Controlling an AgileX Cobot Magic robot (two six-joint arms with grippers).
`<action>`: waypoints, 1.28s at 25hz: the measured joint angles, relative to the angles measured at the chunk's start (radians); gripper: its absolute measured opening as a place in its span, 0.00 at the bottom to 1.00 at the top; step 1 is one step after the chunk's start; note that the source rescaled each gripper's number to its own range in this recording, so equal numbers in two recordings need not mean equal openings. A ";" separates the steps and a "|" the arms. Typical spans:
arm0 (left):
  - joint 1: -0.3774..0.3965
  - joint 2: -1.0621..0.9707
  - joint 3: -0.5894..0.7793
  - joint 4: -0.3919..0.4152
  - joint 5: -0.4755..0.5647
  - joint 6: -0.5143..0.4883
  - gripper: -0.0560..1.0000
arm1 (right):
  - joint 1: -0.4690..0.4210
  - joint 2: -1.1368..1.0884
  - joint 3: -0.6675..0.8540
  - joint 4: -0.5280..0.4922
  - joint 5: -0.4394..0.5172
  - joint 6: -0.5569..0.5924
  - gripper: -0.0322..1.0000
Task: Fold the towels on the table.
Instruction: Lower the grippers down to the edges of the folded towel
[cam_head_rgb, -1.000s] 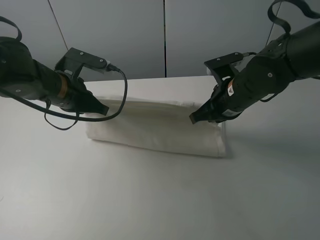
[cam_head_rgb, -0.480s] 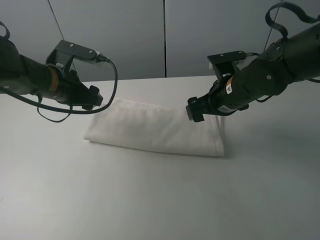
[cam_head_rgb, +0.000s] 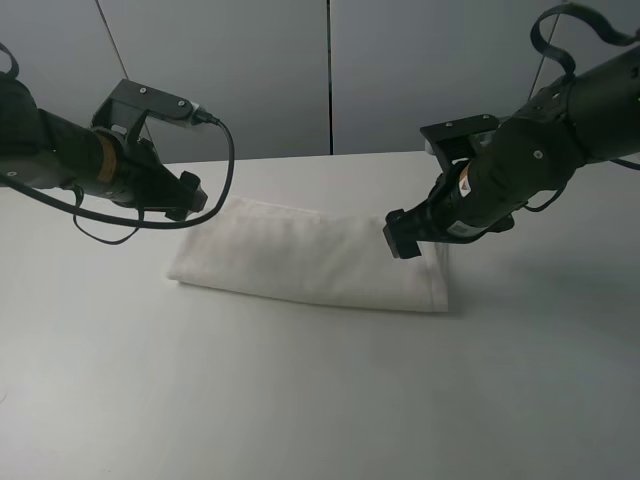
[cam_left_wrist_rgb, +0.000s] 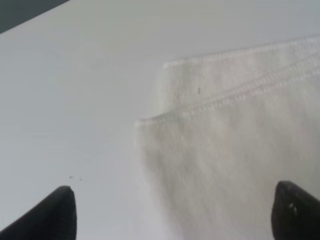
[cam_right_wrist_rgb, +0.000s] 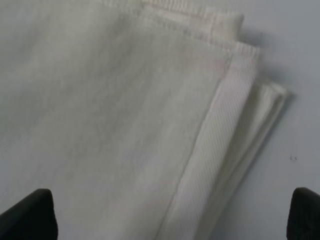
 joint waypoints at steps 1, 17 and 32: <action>0.002 0.000 0.000 -0.021 0.011 0.000 1.00 | 0.000 0.000 -0.008 0.000 0.034 -0.002 1.00; 0.059 0.318 -0.463 -0.773 0.568 0.734 1.00 | -0.045 0.000 -0.241 0.142 0.395 -0.017 1.00; 0.130 0.496 -0.609 -0.812 0.679 0.812 1.00 | -0.078 0.087 -0.245 0.227 0.440 -0.067 1.00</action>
